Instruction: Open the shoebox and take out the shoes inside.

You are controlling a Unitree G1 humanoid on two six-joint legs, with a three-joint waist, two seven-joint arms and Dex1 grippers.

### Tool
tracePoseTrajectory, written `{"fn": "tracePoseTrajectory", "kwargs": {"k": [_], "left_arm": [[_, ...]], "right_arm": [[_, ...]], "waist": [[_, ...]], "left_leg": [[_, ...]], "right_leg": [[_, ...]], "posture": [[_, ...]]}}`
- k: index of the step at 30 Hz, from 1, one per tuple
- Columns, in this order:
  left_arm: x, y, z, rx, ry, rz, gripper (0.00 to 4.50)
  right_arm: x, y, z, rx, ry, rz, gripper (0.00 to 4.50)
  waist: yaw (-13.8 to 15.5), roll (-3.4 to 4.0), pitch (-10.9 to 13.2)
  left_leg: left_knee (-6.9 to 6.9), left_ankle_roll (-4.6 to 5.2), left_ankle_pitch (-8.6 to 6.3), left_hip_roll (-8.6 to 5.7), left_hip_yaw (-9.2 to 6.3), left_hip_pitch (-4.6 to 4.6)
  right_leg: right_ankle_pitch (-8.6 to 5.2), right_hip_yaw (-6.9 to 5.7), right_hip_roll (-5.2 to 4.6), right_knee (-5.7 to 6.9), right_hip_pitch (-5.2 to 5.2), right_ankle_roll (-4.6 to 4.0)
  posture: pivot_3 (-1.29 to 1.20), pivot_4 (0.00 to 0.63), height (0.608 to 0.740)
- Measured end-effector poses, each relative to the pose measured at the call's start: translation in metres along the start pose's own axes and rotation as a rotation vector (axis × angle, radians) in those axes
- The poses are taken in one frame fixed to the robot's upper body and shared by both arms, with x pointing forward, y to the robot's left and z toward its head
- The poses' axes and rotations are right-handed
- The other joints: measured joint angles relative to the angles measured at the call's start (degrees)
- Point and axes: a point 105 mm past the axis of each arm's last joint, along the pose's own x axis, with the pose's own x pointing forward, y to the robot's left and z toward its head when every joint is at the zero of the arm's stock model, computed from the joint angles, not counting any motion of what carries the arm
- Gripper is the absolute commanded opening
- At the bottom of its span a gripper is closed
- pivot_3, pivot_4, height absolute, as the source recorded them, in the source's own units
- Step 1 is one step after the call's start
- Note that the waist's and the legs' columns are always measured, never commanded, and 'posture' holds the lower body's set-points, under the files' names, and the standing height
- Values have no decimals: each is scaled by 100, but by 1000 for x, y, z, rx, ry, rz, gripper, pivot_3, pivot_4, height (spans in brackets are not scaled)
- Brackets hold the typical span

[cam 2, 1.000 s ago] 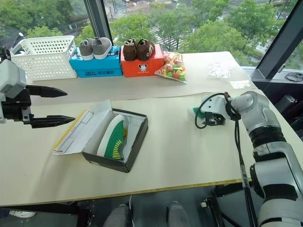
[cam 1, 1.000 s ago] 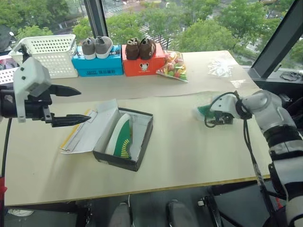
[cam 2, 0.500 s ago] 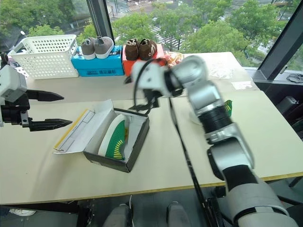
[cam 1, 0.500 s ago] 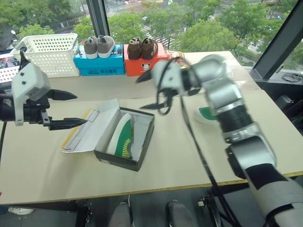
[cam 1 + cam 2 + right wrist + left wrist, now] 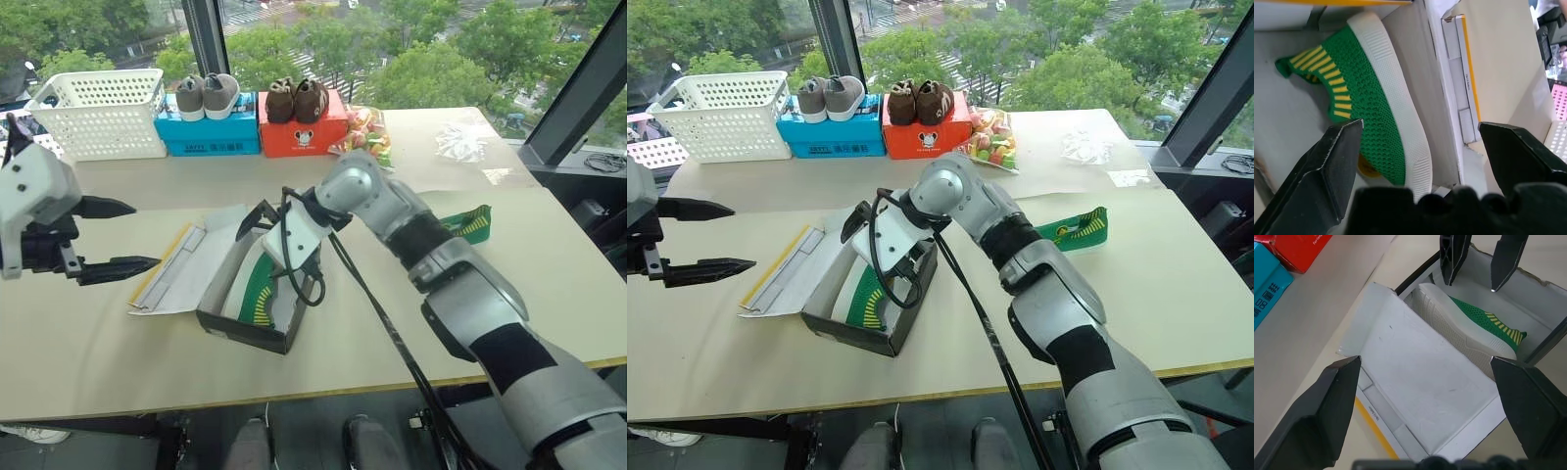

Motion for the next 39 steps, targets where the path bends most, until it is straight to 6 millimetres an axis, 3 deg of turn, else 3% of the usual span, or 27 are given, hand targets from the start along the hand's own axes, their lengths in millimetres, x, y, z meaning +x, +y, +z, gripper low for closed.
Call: {"fn": "tracePoseTrajectory", "kwargs": {"k": [13, 17, 19, 25, 32, 39], "left_arm": [[-8, -8, -1, -19, 7, 32, 4500], [-8, -8, -1, -23, 9, 32, 4500], [-8, -8, -1, -30, 11, 33, 4500], [-8, -8, -1, -28, 8, 36, 4500], [-4, -5, 0, -18, -4, 30, 4500], [1, -1, 2, -3, -24, 18, 4500]], "right_arm": [[37, 15, -21, -27, 152, 52, 4430], [45, 18, -26, -10, 192, 48, 3467], [46, 19, -27, -13, 198, 49, 2643], [45, 15, -28, -34, 208, 18, 788], [32, 18, -21, -96, 163, 100, 696], [15, 3, -5, -106, 96, 103, 696]], "waist": [[-98, -1, 0], [-101, -1, 0], [-100, -1, 0], [-102, -3, -1], [-92, -6, -1], [-97, -11, 2]], "left_leg": [[-4, -2, -1, 0, -1, 3], [-5, -3, -1, 0, -1, 4], [-5, -3, -1, 0, 0, 4], [-5, -3, -1, 0, -1, 10], [-5, -3, -1, -1, -1, 7], [-4, -3, -1, 0, -1, 8]], "right_leg": [[1, 2, 0, 2, 0, -1], [1, 2, 0, 2, 0, -2], [1, 3, 0, 2, 1, -2], [1, 3, 0, 3, 4, -2], [1, 3, 0, 2, 5, -1], [1, 3, 0, 5, 4, -2]], "posture": [[0, 150, 740], [0, 150, 740], [0, 150, 740], [0, 150, 740], [0, 150, 740], [0, 150, 740]]}}
